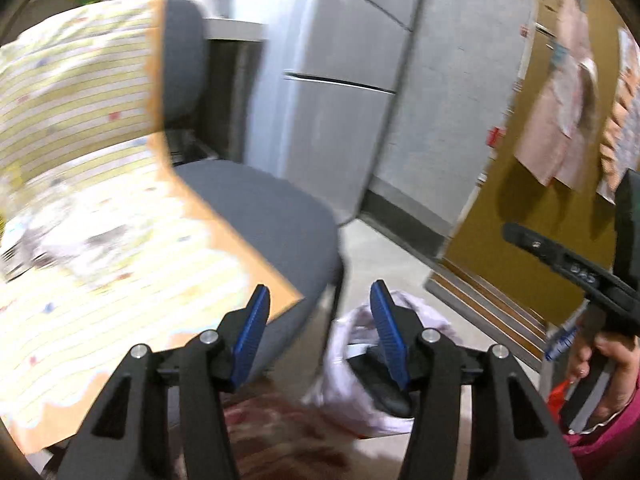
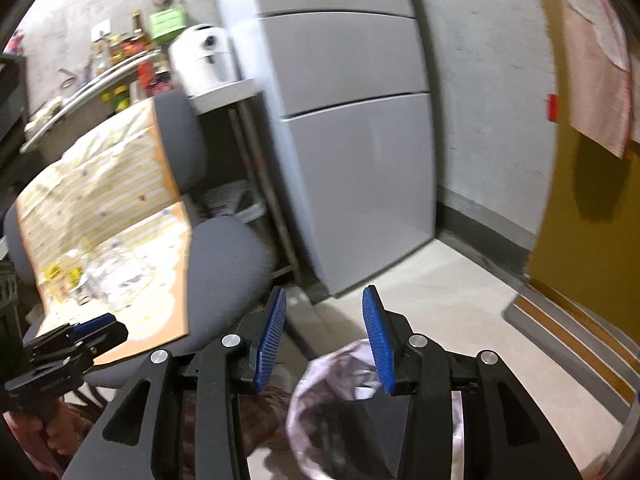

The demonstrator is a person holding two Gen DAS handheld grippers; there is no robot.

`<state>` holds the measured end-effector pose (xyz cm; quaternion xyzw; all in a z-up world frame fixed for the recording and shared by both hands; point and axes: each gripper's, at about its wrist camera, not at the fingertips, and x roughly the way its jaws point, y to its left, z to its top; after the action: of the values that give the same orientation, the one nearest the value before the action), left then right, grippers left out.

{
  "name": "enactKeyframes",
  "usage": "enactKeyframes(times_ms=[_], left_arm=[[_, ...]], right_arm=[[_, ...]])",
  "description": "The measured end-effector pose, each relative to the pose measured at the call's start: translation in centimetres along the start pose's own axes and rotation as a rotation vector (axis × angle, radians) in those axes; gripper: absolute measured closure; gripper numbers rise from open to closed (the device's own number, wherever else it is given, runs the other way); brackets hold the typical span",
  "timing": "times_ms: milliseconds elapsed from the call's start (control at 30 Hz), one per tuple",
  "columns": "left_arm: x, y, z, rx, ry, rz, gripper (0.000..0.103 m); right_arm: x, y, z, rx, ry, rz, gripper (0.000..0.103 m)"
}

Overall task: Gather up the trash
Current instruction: 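Move both tools back over the chair toward the clear plastic tray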

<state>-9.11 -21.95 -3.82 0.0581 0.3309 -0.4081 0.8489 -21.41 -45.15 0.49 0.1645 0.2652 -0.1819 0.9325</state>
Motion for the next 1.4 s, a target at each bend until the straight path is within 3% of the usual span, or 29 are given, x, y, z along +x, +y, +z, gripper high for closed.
enactKeyframes(times_ms=[300,433,600,700,867,1033,1100,1300,1400], left_arm=[[-4.3,7.4,-1.5,-0.136,-0.023,0.21,0.046],[-6.2,10.6,-2.0,-0.186,-0.034,0.32,0.044],[-8.7,15.1,-2.5,-0.267,-0.06,0.45,0.038],[-9.7,17.7,-2.9,-0.299,-0.066,0.527,0.038],[-10.2,20.9,-2.7,-0.347,-0.063,0.567,0.038],[-9.0,23.5,-1.3,-0.361,-0.049,0.599,0.038],[-8.3,24.3,-0.8,-0.364,-0.04,0.606,0.038],[-6.4,25.5,-0.1,-0.37,-0.027,0.591,0.038],[-5.7,25.7,-0.4,-0.369,-0.012,0.583,0.038]], right_arm=[[2.5,9.0,0.6,-0.17,0.048,0.202,0.061],[4.9,13.5,0.9,-0.214,0.104,0.334,0.061],[7.8,19.4,0.9,-0.323,0.156,0.41,0.061],[9.6,21.9,0.7,-0.369,0.164,0.416,0.05],[14.6,25.2,1.3,-0.4,0.199,0.397,0.048],[20.7,28.1,2.7,-0.389,0.273,0.442,0.048],[22.5,29.1,3.1,-0.392,0.286,0.453,0.04],[29.1,31.0,3.5,-0.384,0.405,0.467,0.039],[30.5,30.7,3.4,-0.356,0.448,0.481,0.039]])
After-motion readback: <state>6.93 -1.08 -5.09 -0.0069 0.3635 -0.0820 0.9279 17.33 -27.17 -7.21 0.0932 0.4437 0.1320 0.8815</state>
